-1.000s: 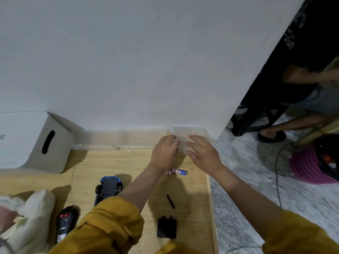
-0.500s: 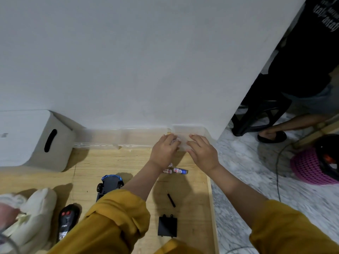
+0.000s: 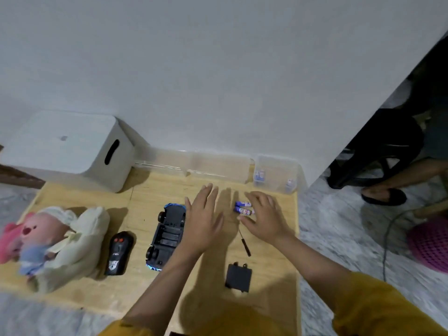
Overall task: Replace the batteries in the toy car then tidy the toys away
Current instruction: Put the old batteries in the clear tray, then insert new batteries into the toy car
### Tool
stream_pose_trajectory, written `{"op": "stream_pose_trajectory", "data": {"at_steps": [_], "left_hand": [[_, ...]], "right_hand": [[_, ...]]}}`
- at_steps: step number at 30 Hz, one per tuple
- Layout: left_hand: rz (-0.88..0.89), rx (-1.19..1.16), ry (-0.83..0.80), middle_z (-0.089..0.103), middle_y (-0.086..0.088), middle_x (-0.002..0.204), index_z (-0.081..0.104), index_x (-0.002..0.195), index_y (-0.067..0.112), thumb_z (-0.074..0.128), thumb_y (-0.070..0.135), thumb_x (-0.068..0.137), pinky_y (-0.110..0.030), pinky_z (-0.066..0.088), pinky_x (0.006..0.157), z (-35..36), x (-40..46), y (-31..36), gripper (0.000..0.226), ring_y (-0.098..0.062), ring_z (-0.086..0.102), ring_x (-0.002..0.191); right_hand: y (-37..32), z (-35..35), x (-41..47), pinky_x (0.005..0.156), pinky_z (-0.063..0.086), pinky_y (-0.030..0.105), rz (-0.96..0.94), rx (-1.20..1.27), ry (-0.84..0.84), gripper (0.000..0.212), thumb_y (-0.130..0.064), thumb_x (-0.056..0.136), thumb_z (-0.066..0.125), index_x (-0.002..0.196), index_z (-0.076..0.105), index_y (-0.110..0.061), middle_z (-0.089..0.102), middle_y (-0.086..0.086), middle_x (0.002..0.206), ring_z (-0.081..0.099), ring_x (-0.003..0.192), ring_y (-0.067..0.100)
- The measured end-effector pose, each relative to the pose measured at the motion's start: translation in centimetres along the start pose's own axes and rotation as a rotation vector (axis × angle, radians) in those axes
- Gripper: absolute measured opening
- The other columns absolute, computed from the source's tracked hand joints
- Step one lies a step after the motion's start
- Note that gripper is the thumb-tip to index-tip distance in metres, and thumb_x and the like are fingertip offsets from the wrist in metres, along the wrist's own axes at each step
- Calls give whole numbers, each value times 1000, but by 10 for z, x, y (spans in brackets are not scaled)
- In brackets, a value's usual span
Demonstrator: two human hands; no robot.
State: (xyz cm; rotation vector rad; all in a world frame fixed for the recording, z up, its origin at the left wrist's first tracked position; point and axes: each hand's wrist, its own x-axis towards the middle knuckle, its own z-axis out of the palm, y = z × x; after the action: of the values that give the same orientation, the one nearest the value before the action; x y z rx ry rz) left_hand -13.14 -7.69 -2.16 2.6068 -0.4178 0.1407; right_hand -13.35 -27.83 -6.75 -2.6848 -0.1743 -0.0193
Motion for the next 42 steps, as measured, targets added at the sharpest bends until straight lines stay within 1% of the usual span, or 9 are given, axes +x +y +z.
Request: {"op": "stream_pose_trajectory", "data": {"at_steps": [2, 8, 13, 20, 24, 27, 32, 38, 42], "left_hand": [[-77, 37, 42, 37, -9, 149, 38, 142, 9, 67, 22, 84, -64, 10, 108, -10, -16, -10, 66, -24, 28, 142], [-302, 73, 85, 33, -13, 150, 39, 141, 8, 65, 29, 87, -67, 11, 107, -38, -52, -42, 64, -31, 27, 141], [-411, 18, 31, 36, -24, 146, 39, 141, 8, 52, 50, 84, -64, 31, 104, -40, -74, -68, 72, -39, 33, 136], [-417, -266, -77, 56, -6, 118, 25, 149, 26, 60, 39, 86, -28, 42, 84, -46, -81, -82, 74, -18, 52, 106], [-420, -449, -161, 50, 8, 130, 27, 148, 30, 66, 16, 88, -22, 38, 95, -56, -76, -84, 73, -9, 48, 119], [-440, -540, -209, 45, 13, 136, 31, 146, 30, 66, 3, 85, -14, 38, 94, -65, -73, -87, 75, -6, 48, 118], [-519, -634, -208, 51, -5, 112, 38, 142, 35, 68, 1, 83, -16, 54, 67, -69, -74, -93, 74, -8, 60, 86], [-534, -744, -242, 56, 1, 110, 37, 143, 32, 69, 1, 83, -15, 50, 76, -68, -76, -94, 75, 0, 56, 96], [-520, -816, -253, 56, 5, 114, 32, 141, 33, 72, 2, 80, -28, 49, 87, -69, -79, -99, 79, 0, 55, 103]], "right_hand": [[-8, 7, 4, 98, 34, 37, 21, -54, 3, 66, -63, 79, 42, 133, 48, -25, 52, -2, 123, 45, 113, 23], [-14, 20, 12, 72, 46, 36, 12, -146, 74, 34, -46, 84, 55, 98, 61, -16, 55, 4, 93, 55, 86, 26], [-17, 18, 11, 52, 45, 32, -37, -167, 1, 31, -41, 90, 44, 95, 56, -13, 54, 5, 94, 57, 84, 26], [-21, 15, 11, 71, 49, 34, 34, -186, -134, 35, -42, 96, 38, 117, 48, -16, 55, 1, 111, 56, 95, 20], [-26, 11, 12, 64, 44, 31, 17, -205, -170, 32, -39, 98, 34, 114, 47, -15, 52, 2, 109, 54, 88, 18], [-31, 6, 9, 64, 44, 31, 116, -114, -150, 32, -39, 97, 38, 114, 49, -14, 51, 1, 109, 53, 90, 19], [-70, -12, 3, 60, 33, 28, 234, 187, -76, 28, -36, 98, 41, 102, 53, -10, 47, 0, 93, 44, 80, 14], [-124, -14, -13, 59, 41, 26, 208, 561, -203, 22, -39, 98, 38, 98, 47, -20, 64, 3, 78, 53, 64, 10], [-154, -4, -19, 57, 37, 22, 225, 637, -223, 20, -34, 97, 43, 95, 49, -15, 52, -3, 72, 45, 62, 10]]}}
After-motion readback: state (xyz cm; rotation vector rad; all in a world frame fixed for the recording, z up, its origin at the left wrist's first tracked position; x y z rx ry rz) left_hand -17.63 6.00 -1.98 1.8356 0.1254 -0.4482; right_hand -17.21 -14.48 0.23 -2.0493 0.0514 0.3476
